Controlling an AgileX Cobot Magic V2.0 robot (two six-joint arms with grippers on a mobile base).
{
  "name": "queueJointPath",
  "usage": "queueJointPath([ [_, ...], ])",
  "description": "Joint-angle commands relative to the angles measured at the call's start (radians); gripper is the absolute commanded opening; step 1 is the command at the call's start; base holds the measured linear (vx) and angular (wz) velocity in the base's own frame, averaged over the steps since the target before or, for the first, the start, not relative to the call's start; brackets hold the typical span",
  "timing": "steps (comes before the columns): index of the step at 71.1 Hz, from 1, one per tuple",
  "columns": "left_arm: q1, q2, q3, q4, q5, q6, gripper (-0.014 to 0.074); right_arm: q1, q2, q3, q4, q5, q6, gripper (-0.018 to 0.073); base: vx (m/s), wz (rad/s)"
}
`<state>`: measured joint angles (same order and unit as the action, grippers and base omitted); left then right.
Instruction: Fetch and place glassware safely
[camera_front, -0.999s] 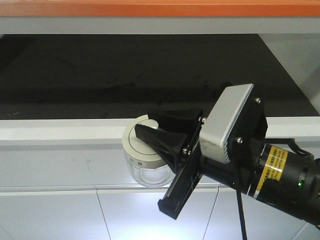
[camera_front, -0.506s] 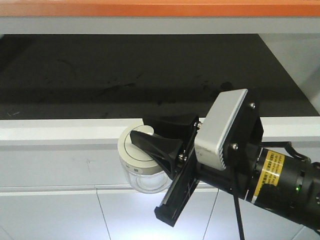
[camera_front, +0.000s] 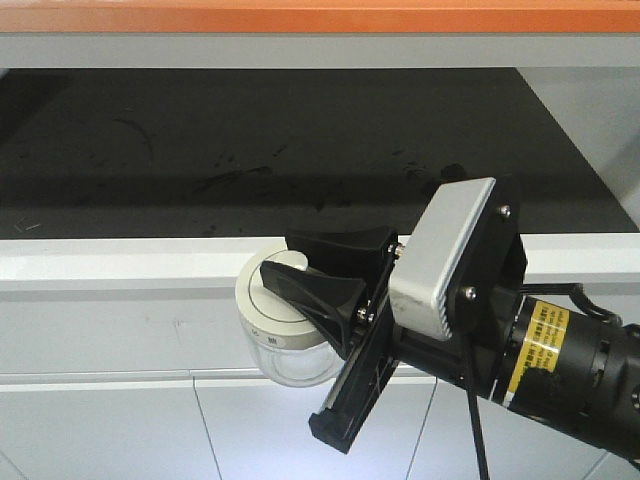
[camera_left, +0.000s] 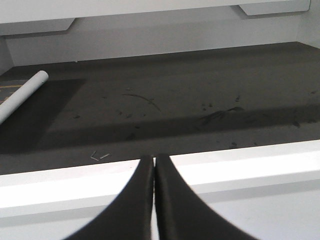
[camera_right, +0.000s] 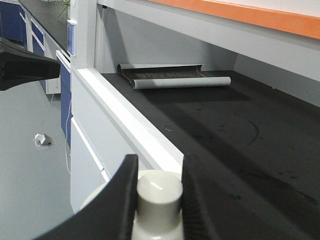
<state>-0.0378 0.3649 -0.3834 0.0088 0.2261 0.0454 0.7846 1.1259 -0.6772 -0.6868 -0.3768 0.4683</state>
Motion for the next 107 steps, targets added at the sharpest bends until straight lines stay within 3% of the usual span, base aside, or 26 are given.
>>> queueJointPath([
  [1,0.003,0.004,-0.025,-0.003,-0.071,-0.004,-0.0007,0.001,-0.025,-0.032,0.019,-0.077,-0.003,-0.0003,0.00,0.00],
  [57,0.003,0.004,-0.025,-0.003,-0.071,-0.004,-0.0007,0.001,-0.024,-0.032,0.019,-0.078,-0.003,-0.0003,-0.01,0.16],
  [107,0.003,0.004,-0.025,-0.003,-0.071,-0.004,-0.0007,0.001,-0.024,-0.032,0.019,-0.078,-0.003,-0.0003,-0.02,0.49],
])
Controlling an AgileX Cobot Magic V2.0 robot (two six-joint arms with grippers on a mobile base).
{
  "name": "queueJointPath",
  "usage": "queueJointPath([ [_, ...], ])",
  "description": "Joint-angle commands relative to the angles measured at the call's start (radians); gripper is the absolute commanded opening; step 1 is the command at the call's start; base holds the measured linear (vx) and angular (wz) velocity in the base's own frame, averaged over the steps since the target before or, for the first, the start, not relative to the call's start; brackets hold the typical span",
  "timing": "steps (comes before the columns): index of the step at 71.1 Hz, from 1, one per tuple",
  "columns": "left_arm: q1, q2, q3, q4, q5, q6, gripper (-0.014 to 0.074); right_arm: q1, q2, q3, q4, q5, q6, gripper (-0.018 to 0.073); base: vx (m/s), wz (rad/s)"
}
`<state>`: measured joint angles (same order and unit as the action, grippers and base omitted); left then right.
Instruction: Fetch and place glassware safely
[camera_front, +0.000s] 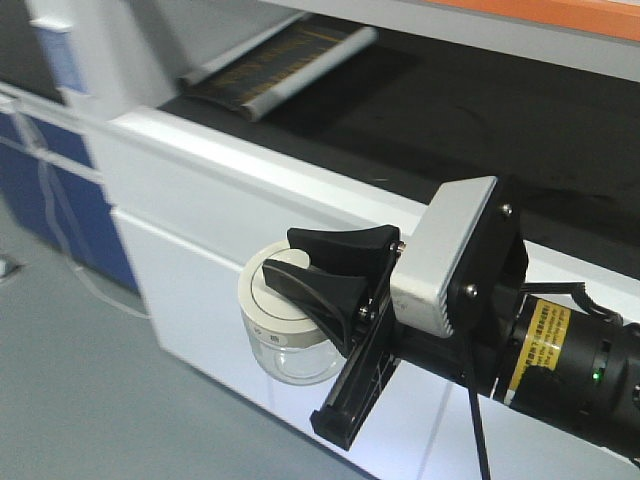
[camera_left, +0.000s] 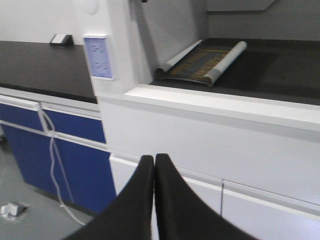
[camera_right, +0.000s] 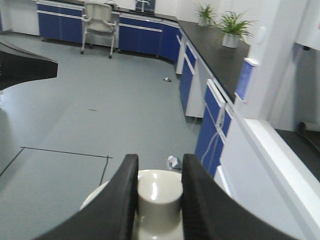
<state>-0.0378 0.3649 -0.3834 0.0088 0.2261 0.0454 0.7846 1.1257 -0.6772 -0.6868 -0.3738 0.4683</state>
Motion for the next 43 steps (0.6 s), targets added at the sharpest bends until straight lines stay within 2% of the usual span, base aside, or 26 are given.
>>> queueJointPath([
  [1,0.003,0.004,-0.025,-0.003,-0.071,-0.004,-0.0007,0.001,-0.024,-0.032,0.019,-0.081,-0.003,-0.0003,-0.03,0.69],
  [43,0.003,0.004,-0.025,-0.003,-0.071,-0.005,-0.0007,0.001,-0.024,-0.032,0.019,-0.081,-0.003,-0.0001,-0.04,0.78],
])
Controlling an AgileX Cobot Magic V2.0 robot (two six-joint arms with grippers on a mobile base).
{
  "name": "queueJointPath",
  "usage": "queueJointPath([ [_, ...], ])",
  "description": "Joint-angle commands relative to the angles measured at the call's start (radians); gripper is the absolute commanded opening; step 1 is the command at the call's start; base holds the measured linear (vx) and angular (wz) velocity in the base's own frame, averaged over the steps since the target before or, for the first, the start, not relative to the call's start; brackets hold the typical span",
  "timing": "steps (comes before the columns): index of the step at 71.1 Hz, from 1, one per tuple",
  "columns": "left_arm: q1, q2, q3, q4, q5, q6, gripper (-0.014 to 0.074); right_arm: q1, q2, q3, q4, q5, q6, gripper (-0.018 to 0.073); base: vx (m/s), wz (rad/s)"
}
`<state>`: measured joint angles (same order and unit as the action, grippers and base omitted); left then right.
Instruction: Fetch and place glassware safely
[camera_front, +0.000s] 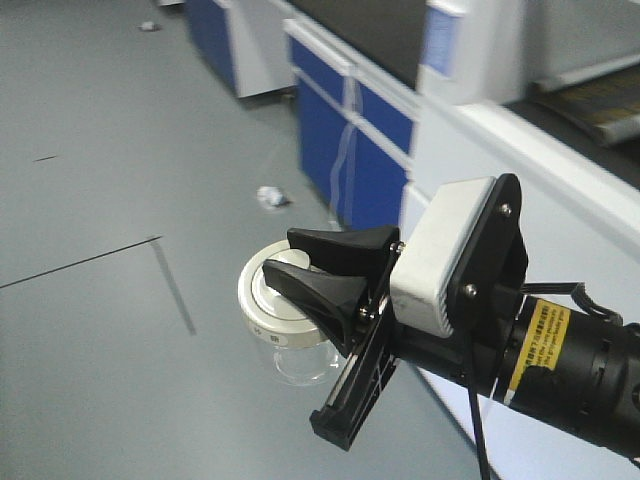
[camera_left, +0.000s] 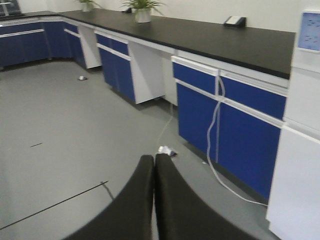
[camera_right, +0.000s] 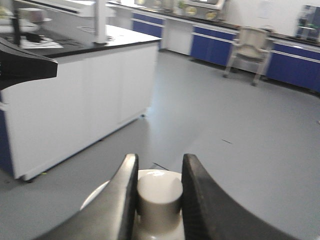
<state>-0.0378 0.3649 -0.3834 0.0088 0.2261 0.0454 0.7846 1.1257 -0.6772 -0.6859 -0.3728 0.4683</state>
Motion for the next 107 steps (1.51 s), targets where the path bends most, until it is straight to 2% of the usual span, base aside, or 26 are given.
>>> queueJointPath([
  [1,0.003,0.004,-0.025,-0.003,-0.071,-0.005,-0.0007,0.001,-0.024,-0.032,0.018,-0.082,-0.003,-0.0001,-0.02,0.83],
  [43,0.003,0.002,-0.025,-0.003,-0.071,-0.005,-0.0007,0.001,-0.024,-0.032,0.018,-0.082,-0.003,-0.0001,0.03,0.68],
  [107,0.003,0.002,-0.025,-0.003,-0.071,-0.005,-0.0007,0.001,-0.024,-0.032,0.018,-0.082,-0.003,-0.0001,0.18,0.13],
])
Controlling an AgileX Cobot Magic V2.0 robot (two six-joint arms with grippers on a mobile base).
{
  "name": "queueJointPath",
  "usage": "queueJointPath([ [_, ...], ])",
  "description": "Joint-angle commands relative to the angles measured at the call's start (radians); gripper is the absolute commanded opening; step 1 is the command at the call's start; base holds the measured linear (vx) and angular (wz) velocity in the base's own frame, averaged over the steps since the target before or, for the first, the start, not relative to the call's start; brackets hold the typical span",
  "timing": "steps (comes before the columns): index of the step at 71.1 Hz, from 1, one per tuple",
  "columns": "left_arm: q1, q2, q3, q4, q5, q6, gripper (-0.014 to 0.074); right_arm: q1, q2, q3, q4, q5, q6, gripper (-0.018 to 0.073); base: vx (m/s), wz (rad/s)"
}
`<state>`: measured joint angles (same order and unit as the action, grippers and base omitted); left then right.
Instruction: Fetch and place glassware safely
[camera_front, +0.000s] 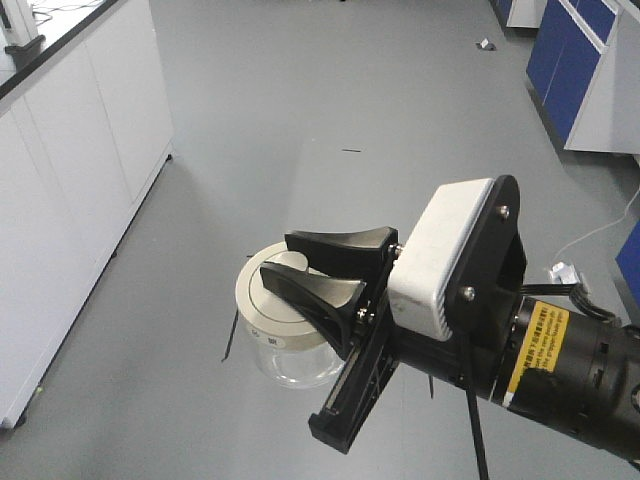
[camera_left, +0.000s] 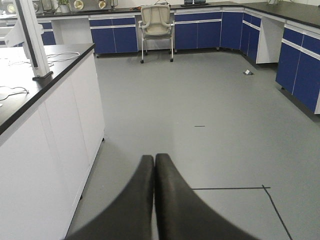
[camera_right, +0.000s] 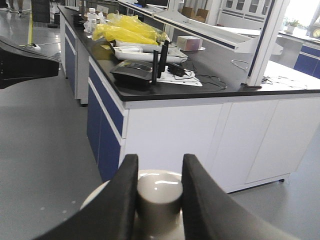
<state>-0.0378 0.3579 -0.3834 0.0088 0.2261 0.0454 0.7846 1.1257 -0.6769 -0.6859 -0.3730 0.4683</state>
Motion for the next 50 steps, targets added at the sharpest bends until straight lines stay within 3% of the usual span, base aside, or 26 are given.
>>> queueJointPath([
  [1,0.003,0.009,-0.025,-0.003,-0.071,-0.005,-0.0007,0.001,-0.024,-0.032,0.018,-0.082,-0.003,-0.0001,0.33,-0.01],
  [50,0.003,0.009,-0.025,-0.003,-0.071,-0.005,-0.0007,0.001,-0.024,-0.032,0.018,-0.082,-0.003,0.0000,0.37,-0.09],
])
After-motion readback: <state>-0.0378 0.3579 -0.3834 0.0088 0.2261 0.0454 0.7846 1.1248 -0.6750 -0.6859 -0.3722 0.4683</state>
